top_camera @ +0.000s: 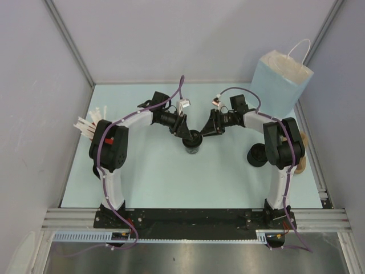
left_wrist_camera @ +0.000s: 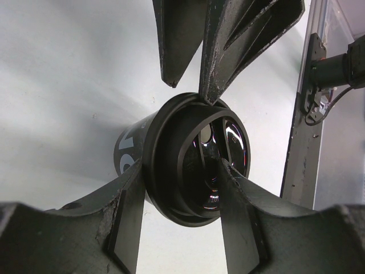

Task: Pack the takeout coffee

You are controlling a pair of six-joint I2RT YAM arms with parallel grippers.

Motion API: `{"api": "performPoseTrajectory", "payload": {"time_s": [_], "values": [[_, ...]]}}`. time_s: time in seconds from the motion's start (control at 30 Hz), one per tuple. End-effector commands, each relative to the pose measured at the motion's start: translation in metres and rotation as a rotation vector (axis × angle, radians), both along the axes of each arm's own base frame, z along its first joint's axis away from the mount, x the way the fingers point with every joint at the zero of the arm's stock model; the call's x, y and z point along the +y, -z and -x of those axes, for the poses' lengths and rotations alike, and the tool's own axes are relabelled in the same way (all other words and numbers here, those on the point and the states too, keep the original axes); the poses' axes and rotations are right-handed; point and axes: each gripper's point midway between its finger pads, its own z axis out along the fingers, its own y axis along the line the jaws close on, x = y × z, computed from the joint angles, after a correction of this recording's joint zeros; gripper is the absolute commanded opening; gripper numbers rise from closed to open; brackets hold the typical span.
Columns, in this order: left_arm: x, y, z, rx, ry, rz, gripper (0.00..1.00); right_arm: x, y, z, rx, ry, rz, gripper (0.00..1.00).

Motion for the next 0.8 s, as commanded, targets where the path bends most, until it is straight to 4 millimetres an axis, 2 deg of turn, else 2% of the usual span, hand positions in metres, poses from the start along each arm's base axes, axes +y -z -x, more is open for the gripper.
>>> {"api": "performPoseTrajectory", "payload": {"time_s": [0.0, 0.4, 0.6, 0.67, 0.77], "values": [[0.009, 0.04, 0.006, -0.023, 0.001, -0.142, 0.39, 0.002, 0.036, -0.001, 0.004, 0.017, 0.128, 0.47], [0.014, 0.052, 0.014, -0.041, 0.029, -0.197, 0.34, -0.011, 0.07, 0.004, 0.011, 0.025, 0.295, 0.45], [0.018, 0.056, 0.017, -0.054, 0.037, -0.214, 0.33, -0.007, 0.079, 0.01, -0.015, -0.013, 0.371, 0.46], [0.019, 0.056, 0.017, -0.064, 0.04, -0.217, 0.33, -0.006, 0.074, 0.009, -0.017, -0.019, 0.362, 0.47], [0.02, 0.058, 0.019, -0.063, 0.041, -0.22, 0.33, -0.007, 0.052, -0.003, -0.041, -0.002, 0.298, 0.49]]}}
